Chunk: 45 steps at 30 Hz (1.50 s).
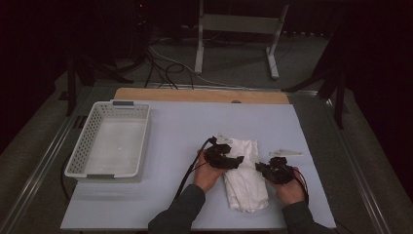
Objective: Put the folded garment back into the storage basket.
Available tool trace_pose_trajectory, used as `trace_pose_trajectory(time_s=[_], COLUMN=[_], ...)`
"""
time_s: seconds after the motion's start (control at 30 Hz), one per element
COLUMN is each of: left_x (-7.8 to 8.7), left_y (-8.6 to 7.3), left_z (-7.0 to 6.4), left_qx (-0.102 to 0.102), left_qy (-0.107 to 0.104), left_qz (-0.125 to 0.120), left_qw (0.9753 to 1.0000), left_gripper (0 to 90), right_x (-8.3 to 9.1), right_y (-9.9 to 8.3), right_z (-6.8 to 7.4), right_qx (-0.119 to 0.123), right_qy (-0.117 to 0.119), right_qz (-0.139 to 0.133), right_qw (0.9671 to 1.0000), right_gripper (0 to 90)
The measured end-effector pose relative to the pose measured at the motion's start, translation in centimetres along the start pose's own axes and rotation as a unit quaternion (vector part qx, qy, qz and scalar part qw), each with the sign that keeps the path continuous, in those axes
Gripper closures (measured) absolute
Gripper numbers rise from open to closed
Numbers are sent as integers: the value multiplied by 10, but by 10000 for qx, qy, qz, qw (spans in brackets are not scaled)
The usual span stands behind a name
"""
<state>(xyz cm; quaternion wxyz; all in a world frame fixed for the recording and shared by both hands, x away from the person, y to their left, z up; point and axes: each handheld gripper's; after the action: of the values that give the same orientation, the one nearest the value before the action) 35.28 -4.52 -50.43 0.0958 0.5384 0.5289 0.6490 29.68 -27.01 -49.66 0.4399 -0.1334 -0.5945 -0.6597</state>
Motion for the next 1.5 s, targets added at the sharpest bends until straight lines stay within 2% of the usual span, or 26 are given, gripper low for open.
trace_pose_trajectory(time_s=[0.2, 0.23, 0.3, 0.37, 0.53, 0.7, 1.0, 1.17, 1.5], left_x=[-2, -1, -1, 2, 4, 7, 5, 4, 6], left_y=[-1, -2, -2, -4, -6, -9, -20, -24, -27], left_z=[-3, -4, -5, -5, -3, -3, -1, 0, 1], left_qx=[-114, -162, -146, -154, -46, -8, -22, -4, 92], left_qy=[104, 263, 307, 468, 448, 376, 416, 362, 252], left_qz=[87, 99, 76, 88, 38, 163, 441, 536, 610], left_qw=[9998, 9995, 9994, 9987, 9990, 9992, 9982, 9979, 9978], left_gripper=[357, 346, 312, 268, 208, 171, 172, 181, 215], right_x=[-2, -2, -3, -3, -3, -3, -3, -3, -3], right_y=[-2, -2, -3, -3, -3, -3, -3, -3, -3], right_z=[-4, -4, -5, -5, -5, -5, -5, -5, -5], right_qx=[4, -16, 29, 24, 36, 48, 28, 39, 56], right_qy=[-71, -79, -74, -70, -86, -82, -81, -74, -59], right_qz=[55, 50, 69, 61, 63, 70, 73, 73, 59], right_qw=[10000, 10000, 9999, 10000, 9999, 9999, 9999, 9999, 9999], right_gripper=[863, 863, 862, 862, 861, 861, 860, 860, 859])
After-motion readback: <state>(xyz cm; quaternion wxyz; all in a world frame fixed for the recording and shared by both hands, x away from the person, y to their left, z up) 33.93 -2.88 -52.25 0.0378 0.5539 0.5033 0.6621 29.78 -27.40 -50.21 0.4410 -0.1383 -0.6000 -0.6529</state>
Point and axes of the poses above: each handheld gripper's, and its own axes: x roughly backward along the jaws, y roughly out of its top, z roughly to its left, and after that the axes turned 9 degrees about -x, right-handed
